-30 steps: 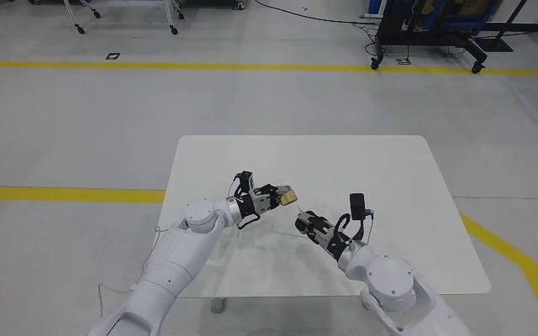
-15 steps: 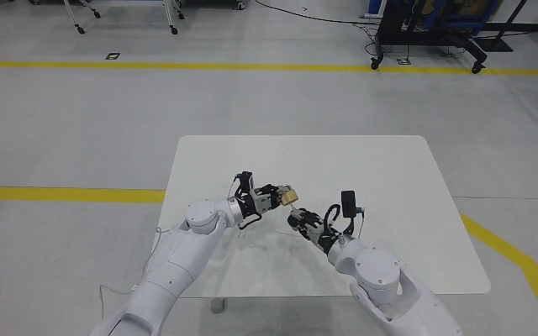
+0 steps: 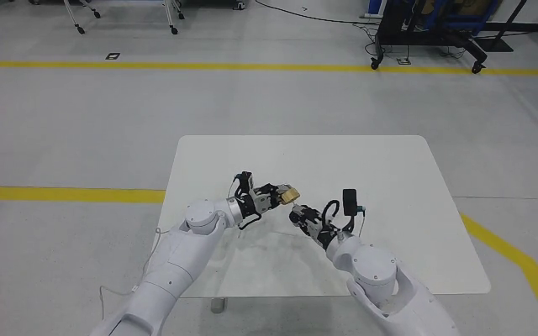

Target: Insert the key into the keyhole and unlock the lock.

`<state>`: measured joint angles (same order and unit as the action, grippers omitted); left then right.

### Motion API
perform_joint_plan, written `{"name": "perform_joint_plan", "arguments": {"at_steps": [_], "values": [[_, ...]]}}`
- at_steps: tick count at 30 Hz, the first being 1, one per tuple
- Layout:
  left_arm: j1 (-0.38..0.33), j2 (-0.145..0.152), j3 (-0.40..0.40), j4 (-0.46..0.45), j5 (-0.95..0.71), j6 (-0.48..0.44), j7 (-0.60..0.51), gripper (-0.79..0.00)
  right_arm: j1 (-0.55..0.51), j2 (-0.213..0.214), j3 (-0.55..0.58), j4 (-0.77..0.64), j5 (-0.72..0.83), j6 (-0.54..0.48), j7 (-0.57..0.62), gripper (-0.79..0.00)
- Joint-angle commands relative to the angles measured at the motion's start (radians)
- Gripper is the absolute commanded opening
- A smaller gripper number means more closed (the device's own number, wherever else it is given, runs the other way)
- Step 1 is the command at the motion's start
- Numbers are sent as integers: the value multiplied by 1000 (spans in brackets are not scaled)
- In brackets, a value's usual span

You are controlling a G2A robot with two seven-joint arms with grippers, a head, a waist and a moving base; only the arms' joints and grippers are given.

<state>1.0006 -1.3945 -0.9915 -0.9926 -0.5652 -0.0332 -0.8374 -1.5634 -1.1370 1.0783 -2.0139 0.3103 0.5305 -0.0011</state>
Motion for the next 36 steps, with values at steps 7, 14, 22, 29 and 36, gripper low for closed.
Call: {"name": "perform_joint_plan", "arguments": {"at_steps": [7,14,22,29,36], "values": [[0,2,0,-6,27,-16,-5,-785,15,-8,-14,2,-23,25,-10,-785],[4,4,3,-14,46,-34,-23,-785,26,-14,-16,4,-44,63,-17,-785],[7,5,0,-17,48,-39,-33,-785,37,-22,-22,5,-60,93,-31,0],[12,6,-11,-21,33,-50,-29,-785,37,-22,-21,4,-58,91,-20,0],[20,5,-25,-30,18,-94,-3,-785,37,-22,-21,4,-58,91,-20,0]]}}
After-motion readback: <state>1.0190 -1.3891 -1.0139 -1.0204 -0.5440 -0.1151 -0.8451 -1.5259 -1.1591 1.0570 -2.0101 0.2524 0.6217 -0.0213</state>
